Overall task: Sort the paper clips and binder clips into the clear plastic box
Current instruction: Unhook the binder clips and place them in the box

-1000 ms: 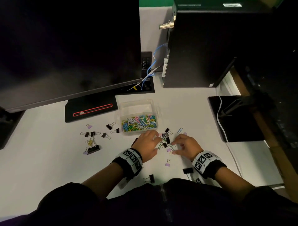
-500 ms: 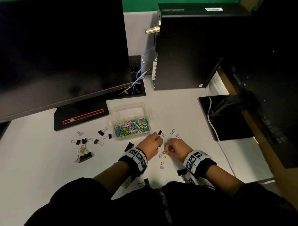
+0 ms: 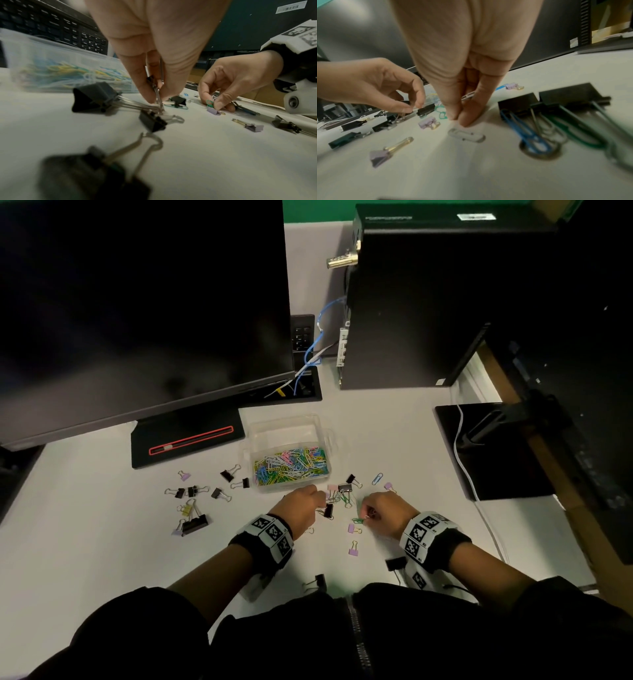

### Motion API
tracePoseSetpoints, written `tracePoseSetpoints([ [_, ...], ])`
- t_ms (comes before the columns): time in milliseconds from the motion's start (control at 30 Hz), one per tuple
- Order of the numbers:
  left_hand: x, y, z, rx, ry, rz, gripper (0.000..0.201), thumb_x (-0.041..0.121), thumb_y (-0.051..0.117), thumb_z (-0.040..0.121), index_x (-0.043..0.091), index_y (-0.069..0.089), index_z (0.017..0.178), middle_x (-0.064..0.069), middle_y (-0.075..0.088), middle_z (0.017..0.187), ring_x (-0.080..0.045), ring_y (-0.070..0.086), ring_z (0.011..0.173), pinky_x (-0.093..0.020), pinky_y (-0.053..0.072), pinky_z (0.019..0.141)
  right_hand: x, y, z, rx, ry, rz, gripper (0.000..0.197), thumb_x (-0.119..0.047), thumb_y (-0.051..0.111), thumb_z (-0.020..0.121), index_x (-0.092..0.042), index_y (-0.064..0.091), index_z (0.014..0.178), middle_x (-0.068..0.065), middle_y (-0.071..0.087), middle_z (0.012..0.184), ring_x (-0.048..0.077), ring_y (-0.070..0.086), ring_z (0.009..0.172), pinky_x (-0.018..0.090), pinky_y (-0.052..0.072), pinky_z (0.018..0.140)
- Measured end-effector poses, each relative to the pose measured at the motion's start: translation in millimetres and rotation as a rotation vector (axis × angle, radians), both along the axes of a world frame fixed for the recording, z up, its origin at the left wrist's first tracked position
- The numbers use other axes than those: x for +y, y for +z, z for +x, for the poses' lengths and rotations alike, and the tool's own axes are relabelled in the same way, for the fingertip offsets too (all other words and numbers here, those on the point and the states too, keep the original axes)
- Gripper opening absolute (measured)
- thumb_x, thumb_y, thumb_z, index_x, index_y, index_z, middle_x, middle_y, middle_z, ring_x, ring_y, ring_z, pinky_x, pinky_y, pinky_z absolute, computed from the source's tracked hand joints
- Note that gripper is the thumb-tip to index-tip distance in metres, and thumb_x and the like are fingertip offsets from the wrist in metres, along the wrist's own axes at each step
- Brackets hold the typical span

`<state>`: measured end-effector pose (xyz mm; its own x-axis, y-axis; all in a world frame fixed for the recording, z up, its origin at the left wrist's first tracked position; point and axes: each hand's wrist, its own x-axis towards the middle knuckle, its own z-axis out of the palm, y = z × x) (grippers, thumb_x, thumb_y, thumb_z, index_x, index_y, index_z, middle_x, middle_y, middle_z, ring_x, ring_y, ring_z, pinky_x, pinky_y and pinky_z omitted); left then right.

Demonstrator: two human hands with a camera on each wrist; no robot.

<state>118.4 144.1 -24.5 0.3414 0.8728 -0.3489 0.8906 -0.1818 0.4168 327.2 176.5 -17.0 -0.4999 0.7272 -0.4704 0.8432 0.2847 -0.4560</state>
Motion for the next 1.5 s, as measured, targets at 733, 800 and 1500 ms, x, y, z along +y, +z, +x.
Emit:
tracePoseSetpoints([
  [733, -34, -6, -25, -0.125, 0.06, -0.027, 0.027, 0.022, 0.052, 0.09, 0.018, 0.061, 0.116, -0.007, 0.05, 0.117, -0.02, 0.053, 0.105, -0.037, 0.047, 0.092, 68, 40, -103, 0.337, -0.119, 0.087, 0.016, -0.005, 0.062, 0.083, -0.007, 0.069, 0.098, 0.009, 0.069, 0.102, 0.019, 0.061, 0.089, 0.025, 0.047, 0.085],
  [800, -32, -5, -25, -0.151, 0.096, -0.043, 0.024, 0.019, 0.055, 0.089, 0.016, 0.061, 0.113, -0.008, 0.05, 0.115, -0.02, 0.055, 0.096, -0.034, 0.048, 0.091, 66, 38, -101, 0.352, -0.108, 0.093, 0.021, -0.005, 0.059, 0.085, -0.01, 0.067, 0.104, 0.009, 0.069, 0.106, 0.022, 0.062, 0.097, 0.023, 0.044, 0.087],
  [1500, -20, -8, -32, -0.118, 0.175, 0.063, 0.031, 0.029, 0.056, 0.088, 0.022, 0.056, 0.118, -0.004, 0.045, 0.121, -0.017, 0.046, 0.11, -0.029, 0.041, 0.099, 10, -8, -11, 0.257, -0.196, 0.066, 0.039, -0.006, 0.068, 0.076, -0.015, 0.061, 0.113, 0.001, 0.048, 0.089, 0.005, 0.042, 0.065, 0.021, 0.033, 0.075],
])
